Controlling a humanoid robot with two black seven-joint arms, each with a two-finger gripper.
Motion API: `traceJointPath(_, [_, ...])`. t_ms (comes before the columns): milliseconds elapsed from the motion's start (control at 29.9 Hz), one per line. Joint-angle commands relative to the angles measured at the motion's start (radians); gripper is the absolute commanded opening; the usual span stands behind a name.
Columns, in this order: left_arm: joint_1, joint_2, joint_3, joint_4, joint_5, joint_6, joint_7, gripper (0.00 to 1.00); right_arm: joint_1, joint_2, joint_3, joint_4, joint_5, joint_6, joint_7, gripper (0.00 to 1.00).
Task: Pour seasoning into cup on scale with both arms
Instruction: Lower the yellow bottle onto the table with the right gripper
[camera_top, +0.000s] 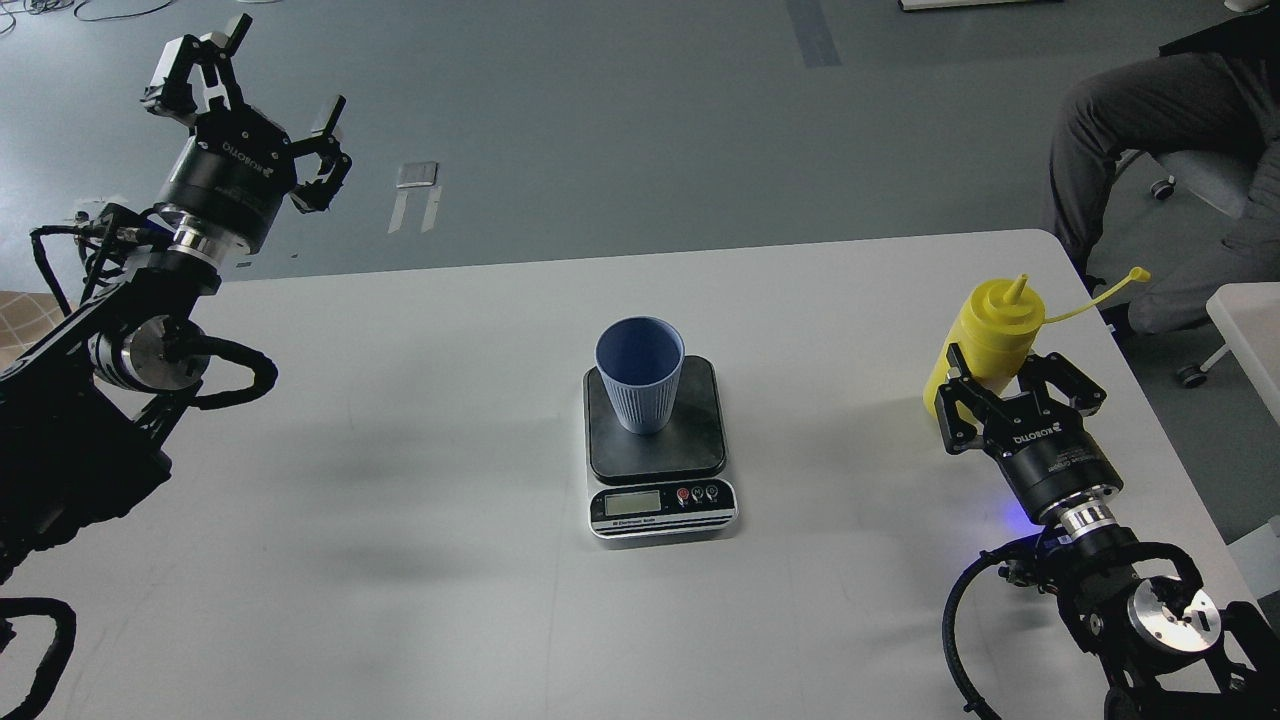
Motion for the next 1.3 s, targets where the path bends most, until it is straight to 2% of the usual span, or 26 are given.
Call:
traceJointPath(0, [0.000, 0.001, 0.000, 0.000, 0.000, 0.000, 0.000, 0.98, 0.000, 0.000, -0.001, -0.003, 0.000, 0.001, 0.000, 0.16])
traceJointPath(201, [0.000, 0.001, -0.002, 0.000, 0.000, 0.000, 0.000, 0.98, 0.003, 0.000, -0.001, -0.035, 0.005, -0.001, 0.002, 0.33])
traceJointPath(334, [0.000, 0.001, 0.000, 0.000, 0.000, 0.000, 0.000, 0.98, 0.003, 0.000, -0.001, -0.035, 0.005, -0.001, 0.002, 0.37])
traceJointPath(535, [0.000, 0.002, -0.002, 0.000, 0.000, 0.000, 0.000, 0.98, 0.003, 0.000, 0.001, -0.035, 0.005, -0.004, 0.005, 0.67])
traceJointPath(602, [0.000, 0.002, -0.002, 0.000, 0.000, 0.000, 0.000, 0.98, 0.003, 0.000, 0.001, -0.035, 0.005, -0.004, 0.008, 0.82])
traceJointPath(668, [0.000, 0.002, -0.002, 0.000, 0.000, 0.000, 0.000, 0.98, 0.003, 0.000, 0.002, -0.035, 0.005, -0.004, 0.014, 0.93])
traceJointPath(769, [0.000, 0.002, -0.002, 0.000, 0.000, 0.000, 0.000, 0.98, 0.002, 0.000, 0.002, -0.035, 0.005, -0.004, 0.014, 0.96])
traceJointPath(1069, [0.000, -0.001, -0.002, 0.000, 0.000, 0.000, 0.000, 0.98, -0.032, 0.000, 0.007, -0.017, 0.008, 0.005, 0.015, 0.96])
traceJointPath(1270, [0.000, -0.001, -0.002, 0.000, 0.000, 0.000, 0.000, 0.98, -0.098, 0.000, 0.006, 0.022, 0.020, 0.072, 0.014, 0.96])
